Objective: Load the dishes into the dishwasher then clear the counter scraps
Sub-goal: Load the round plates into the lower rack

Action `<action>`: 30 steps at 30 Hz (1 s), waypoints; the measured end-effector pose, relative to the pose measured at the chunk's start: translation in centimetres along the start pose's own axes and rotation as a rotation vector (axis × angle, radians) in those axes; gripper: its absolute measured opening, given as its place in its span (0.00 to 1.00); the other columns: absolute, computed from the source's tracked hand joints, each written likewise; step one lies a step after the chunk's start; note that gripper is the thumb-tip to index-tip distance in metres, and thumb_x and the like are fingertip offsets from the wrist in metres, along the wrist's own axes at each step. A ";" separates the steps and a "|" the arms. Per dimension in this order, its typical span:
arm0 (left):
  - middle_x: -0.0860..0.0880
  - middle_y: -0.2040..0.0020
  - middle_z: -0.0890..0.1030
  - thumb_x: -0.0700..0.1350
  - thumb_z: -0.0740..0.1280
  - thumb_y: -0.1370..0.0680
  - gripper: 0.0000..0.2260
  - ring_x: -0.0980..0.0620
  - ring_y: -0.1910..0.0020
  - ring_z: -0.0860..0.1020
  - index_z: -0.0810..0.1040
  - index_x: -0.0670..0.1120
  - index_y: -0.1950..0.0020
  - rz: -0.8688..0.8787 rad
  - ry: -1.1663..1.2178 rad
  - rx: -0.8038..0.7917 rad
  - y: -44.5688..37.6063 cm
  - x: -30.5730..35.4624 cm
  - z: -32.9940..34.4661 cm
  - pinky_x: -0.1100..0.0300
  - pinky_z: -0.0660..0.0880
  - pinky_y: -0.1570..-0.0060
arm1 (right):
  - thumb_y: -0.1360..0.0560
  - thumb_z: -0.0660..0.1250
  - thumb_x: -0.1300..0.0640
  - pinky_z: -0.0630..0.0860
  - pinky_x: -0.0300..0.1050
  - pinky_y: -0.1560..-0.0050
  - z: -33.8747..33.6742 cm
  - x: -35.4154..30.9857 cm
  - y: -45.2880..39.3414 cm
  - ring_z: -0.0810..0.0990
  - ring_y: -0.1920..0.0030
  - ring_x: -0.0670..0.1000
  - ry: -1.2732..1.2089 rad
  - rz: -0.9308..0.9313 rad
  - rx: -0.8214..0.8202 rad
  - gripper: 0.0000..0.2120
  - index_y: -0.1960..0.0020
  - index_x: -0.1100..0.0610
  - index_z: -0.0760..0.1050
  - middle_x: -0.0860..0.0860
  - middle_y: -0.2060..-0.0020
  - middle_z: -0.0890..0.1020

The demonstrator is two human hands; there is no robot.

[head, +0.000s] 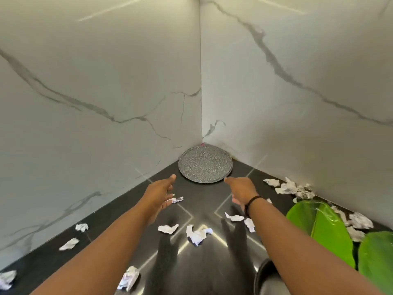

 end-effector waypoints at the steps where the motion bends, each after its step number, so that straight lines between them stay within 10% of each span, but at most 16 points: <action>1: 0.47 0.48 0.75 0.54 0.67 0.23 0.14 0.46 0.48 0.77 0.73 0.47 0.44 0.005 0.009 -0.007 -1.4 -0.1 0.1 0.55 0.75 0.49 | 0.28 0.69 0.55 0.77 0.54 0.56 0.9 0.0 -1.4 0.73 0.63 0.56 -0.029 0.015 0.002 0.08 0.57 0.61 0.75 0.56 0.67 0.73; 6: 0.49 0.61 0.71 0.51 0.67 0.22 0.10 0.47 0.55 0.73 0.72 0.49 0.60 0.059 -0.032 0.059 -8.2 0.5 1.0 0.53 0.73 0.51 | 0.25 0.67 0.57 0.76 0.56 0.42 3.6 -0.3 -7.1 0.77 0.41 0.62 -0.183 0.133 0.021 0.21 0.36 0.65 0.71 0.65 0.35 0.71; 10: 0.43 0.45 0.74 0.52 0.68 0.23 0.17 0.46 0.49 0.74 0.75 0.42 0.41 0.037 0.025 0.057 -12.6 0.2 1.7 0.56 0.72 0.50 | 0.24 0.65 0.60 0.77 0.56 0.43 4.4 -0.9 -10.6 0.77 0.40 0.58 -0.216 0.161 0.044 0.17 0.36 0.62 0.72 0.62 0.38 0.75; 13: 0.41 0.32 0.70 0.53 0.69 0.24 0.28 0.45 0.45 0.74 0.66 0.42 0.28 -0.027 0.072 0.041 -14.5 -0.2 2.5 0.56 0.73 0.47 | 0.23 0.66 0.59 0.79 0.40 0.73 4.6 -1.4 -11.8 0.78 0.60 0.51 -0.356 0.218 0.057 0.09 0.43 0.57 0.73 0.53 0.57 0.77; 17: 0.40 0.30 0.70 0.51 0.69 0.24 0.26 0.44 0.46 0.76 0.67 0.43 0.29 -0.074 0.134 0.002 -15.5 -0.4 3.7 0.55 0.74 0.48 | 0.20 0.62 0.58 0.74 0.49 0.46 4.8 -1.6 -12.6 0.76 0.41 0.53 -0.380 0.250 -0.056 0.16 0.33 0.59 0.70 0.53 0.38 0.76; 30: 0.44 0.55 0.82 0.36 0.61 0.20 0.04 0.49 0.58 0.81 0.75 0.40 0.49 -0.036 0.281 -0.040 -7.5 3.1 4.9 0.55 0.78 0.59 | 0.22 0.58 0.71 0.79 0.45 0.75 -3.5 -5.4 -3.8 0.81 0.59 0.55 -0.589 0.100 -0.113 0.08 0.45 0.65 0.72 0.59 0.55 0.80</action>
Point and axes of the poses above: each hand's wrist, its own y-axis away from the middle knuckle, its own z-axis out of the palm, x = y × z, the point moved 2 cm from there along -y, towards the middle knuckle
